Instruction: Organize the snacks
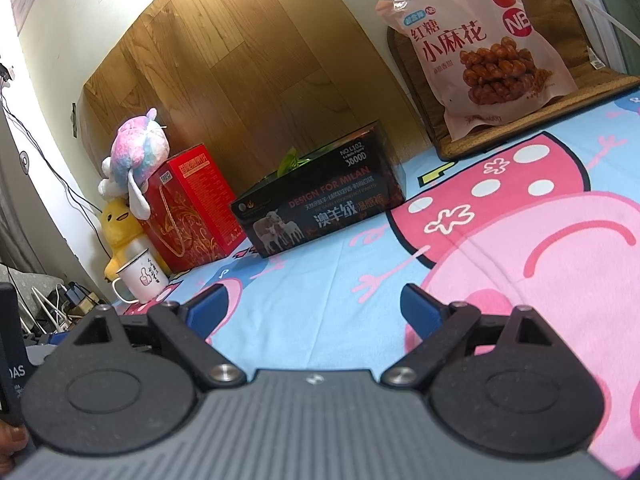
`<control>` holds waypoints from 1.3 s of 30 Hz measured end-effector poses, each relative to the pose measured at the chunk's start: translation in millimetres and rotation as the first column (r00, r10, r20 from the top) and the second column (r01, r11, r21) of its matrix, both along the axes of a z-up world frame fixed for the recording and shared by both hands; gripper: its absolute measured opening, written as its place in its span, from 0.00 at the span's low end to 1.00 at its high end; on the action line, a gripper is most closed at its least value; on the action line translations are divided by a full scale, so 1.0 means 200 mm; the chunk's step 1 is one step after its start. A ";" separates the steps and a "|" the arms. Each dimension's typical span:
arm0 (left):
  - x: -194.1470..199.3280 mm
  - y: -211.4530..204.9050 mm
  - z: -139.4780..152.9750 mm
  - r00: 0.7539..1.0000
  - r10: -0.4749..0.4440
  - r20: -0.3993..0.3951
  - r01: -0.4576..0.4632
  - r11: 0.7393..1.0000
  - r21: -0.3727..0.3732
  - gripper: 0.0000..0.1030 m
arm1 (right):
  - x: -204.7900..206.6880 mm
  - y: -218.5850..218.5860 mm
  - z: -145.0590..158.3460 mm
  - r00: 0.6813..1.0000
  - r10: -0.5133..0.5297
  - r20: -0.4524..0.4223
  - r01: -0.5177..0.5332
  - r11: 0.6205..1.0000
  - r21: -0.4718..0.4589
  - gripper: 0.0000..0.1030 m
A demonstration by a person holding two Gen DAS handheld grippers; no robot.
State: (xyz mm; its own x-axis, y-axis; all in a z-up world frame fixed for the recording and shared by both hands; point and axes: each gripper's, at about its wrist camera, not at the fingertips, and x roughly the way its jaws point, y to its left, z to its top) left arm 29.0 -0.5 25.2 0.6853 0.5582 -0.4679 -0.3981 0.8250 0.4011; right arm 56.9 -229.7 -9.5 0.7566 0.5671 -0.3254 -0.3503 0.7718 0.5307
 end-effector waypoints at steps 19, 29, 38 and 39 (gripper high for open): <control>0.01 0.01 -0.01 1.000 0.004 -0.012 -0.004 1.000 0.005 1.00 | 0.00 0.00 0.00 1.000 0.001 -0.003 -0.001 1.000 -0.001 0.92; 0.01 0.03 -0.02 1.000 0.004 -0.026 -0.005 1.000 -0.028 1.00 | 0.01 0.01 0.00 1.000 -0.005 -0.011 0.004 1.000 -0.015 0.92; 0.02 0.02 -0.02 0.999 -0.005 -0.039 0.004 1.000 -0.031 1.00 | 0.02 0.01 0.00 0.999 -0.018 -0.031 0.017 1.000 -0.025 0.92; 0.02 0.02 -0.03 0.999 -0.008 -0.042 0.007 0.999 -0.031 1.00 | 0.02 0.01 0.00 0.999 -0.021 -0.035 0.019 0.999 -0.031 0.92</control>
